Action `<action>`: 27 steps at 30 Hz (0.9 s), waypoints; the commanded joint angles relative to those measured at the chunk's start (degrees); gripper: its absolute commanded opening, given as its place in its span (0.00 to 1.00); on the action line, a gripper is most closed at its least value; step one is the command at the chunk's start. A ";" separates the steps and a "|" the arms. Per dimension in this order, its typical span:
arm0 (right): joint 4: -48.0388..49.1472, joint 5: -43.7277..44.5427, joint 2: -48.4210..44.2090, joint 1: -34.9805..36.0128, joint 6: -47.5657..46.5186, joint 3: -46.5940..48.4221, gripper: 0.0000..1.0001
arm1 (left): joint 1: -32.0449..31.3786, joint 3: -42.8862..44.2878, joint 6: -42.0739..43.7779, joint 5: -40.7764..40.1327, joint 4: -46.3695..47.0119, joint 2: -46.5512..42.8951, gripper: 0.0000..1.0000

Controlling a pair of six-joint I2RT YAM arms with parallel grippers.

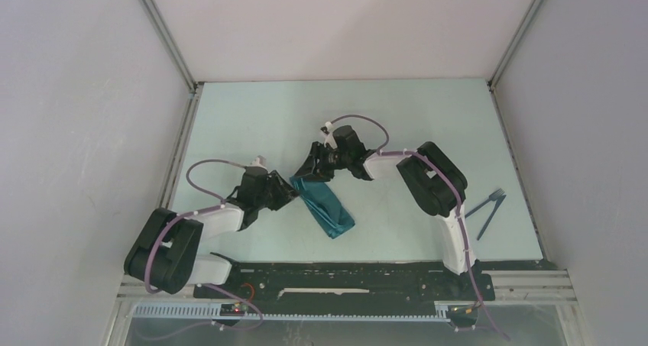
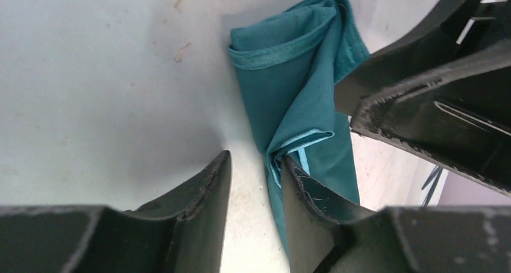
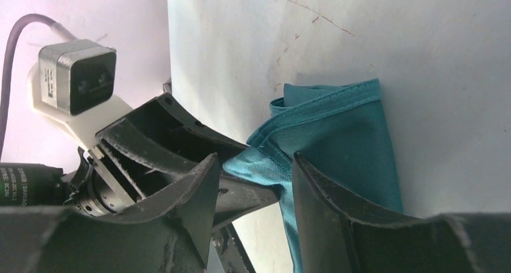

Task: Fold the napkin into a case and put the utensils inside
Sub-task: Fold the 2/3-rectangle-folded napkin at the center of the board.

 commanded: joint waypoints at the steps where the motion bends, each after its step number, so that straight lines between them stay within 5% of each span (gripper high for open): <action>1: -4.95 -1.29 -3.29 -0.21 -6.94 3.17 0.57 | 1.30 1.73 -0.03 -1.89 1.39 1.84 0.41; 12: -29.45 11.39 -6.61 0.94 -30.39 11.55 0.57 | 2.18 2.24 0.39 -0.25 3.44 5.26 0.37; 27: -29.25 25.22 -2.95 5.79 -32.32 16.08 0.57 | 2.69 1.84 0.88 0.11 3.68 5.56 0.33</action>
